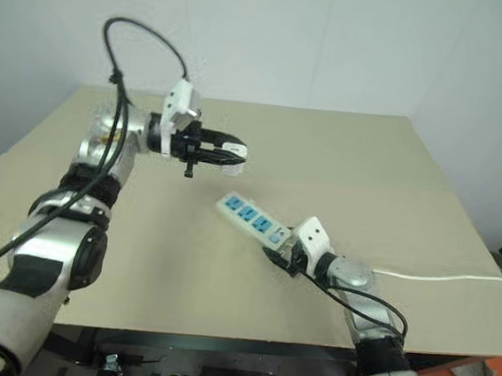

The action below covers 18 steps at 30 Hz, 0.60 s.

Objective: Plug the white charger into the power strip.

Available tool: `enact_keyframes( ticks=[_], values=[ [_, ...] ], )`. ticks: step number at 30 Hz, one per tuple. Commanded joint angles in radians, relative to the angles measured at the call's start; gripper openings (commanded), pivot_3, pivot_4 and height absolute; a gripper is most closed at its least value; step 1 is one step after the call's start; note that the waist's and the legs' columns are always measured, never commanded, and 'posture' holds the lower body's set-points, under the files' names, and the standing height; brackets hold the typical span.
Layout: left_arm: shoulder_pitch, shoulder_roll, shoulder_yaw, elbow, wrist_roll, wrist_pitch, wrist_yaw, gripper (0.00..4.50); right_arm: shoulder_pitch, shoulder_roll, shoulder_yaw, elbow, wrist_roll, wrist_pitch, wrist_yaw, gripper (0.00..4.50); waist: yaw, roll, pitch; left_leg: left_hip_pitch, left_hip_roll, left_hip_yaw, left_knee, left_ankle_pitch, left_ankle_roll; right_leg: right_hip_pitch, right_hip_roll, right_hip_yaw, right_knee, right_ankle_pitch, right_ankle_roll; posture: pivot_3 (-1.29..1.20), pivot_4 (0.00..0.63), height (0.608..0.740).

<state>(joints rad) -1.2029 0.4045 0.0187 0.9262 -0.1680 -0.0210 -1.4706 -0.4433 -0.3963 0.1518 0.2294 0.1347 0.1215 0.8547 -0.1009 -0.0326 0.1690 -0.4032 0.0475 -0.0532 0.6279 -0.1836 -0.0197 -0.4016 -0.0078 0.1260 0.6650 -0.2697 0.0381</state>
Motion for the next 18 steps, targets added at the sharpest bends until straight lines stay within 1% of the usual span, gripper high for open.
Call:
enact_keyframes(
  ticks=[1,4,6,8,9,12,15,18],
  values=[
    [0.044,0.023,0.036,-0.099,-0.098,0.21,-0.041,1.02,-0.085,0.016,0.056,0.056,0.052,-0.081,0.205,3.44,-0.003,0.0,0.0,-0.001,0.0,0.0,0.0,0.0,0.0,-0.001,0.0,0.0,0.0,0.0,0.0,0.0,0.15,0.74],
    [0.138,0.047,0.011,-0.197,-0.127,0.306,-0.096,1.02,-0.139,0.041,0.095,0.162,0.047,-0.118,0.318,3.44,0.0,0.001,0.001,-0.004,0.0,-0.001,0.001,0.0,0.0,-0.001,0.0,-0.002,-0.001,0.0,-0.001,0.0,0.15,0.74],
    [0.191,0.057,-0.004,-0.241,-0.137,0.341,-0.118,1.02,-0.167,0.061,0.122,0.242,0.02,-0.163,0.358,3.44,0.0,0.001,0.001,-0.003,0.0,-0.001,0.0,0.0,0.0,-0.001,-0.001,-0.002,-0.001,0.004,-0.007,0.0,0.15,0.74],
    [0.213,0.074,-0.014,-0.263,-0.198,0.449,-0.135,1.02,-0.187,0.079,0.138,0.302,0.001,-0.193,0.377,3.44,0.002,0.001,0.001,-0.002,0.0,-0.001,0.0,0.0,0.0,-0.001,-0.001,-0.002,-0.001,0.004,-0.007,0.0,0.15,0.74],
    [0.238,0.092,-0.035,-0.296,-0.236,0.467,-0.14,1.02,-0.193,0.087,0.145,0.327,-0.008,-0.212,0.385,3.44,0.002,0.001,0.001,-0.002,0.0,-0.002,0.0,0.0,0.0,-0.001,-0.001,-0.003,0.0,0.004,-0.007,0.0,0.15,0.74],
    [0.3,0.135,-0.099,-0.358,-0.278,0.461,-0.144,1.02,-0.204,0.107,0.152,0.377,-0.037,-0.259,0.373,3.44,-0.005,0.001,0.0,-0.001,0.0,-0.002,0.0,0.0,0.0,0.0,-0.001,-0.003,0.001,0.004,-0.007,0.0,0.15,0.74],
    [0.331,0.149,-0.12,-0.362,-0.325,0.469,-0.144,1.02,-0.205,0.123,0.145,0.399,-0.046,-0.282,0.362,3.44,-0.005,0.001,0.001,0.003,0.001,-0.002,0.0,0.0,0.0,0.003,0.0,-0.003,0.001,0.004,-0.006,0.0,0.15,0.74],
    [0.37,0.17,-0.15,-0.385,-0.38,0.415,-0.144,1.02,-0.199,0.128,0.14,0.4,-0.057,-0.296,0.352,3.44,-0.012,0.001,0.001,0.01,0.001,-0.002,0.0,0.0,0.0,0.01,0.0,-0.003,0.0,0.001,-0.001,0.0,0.15,0.74]
  ],
)
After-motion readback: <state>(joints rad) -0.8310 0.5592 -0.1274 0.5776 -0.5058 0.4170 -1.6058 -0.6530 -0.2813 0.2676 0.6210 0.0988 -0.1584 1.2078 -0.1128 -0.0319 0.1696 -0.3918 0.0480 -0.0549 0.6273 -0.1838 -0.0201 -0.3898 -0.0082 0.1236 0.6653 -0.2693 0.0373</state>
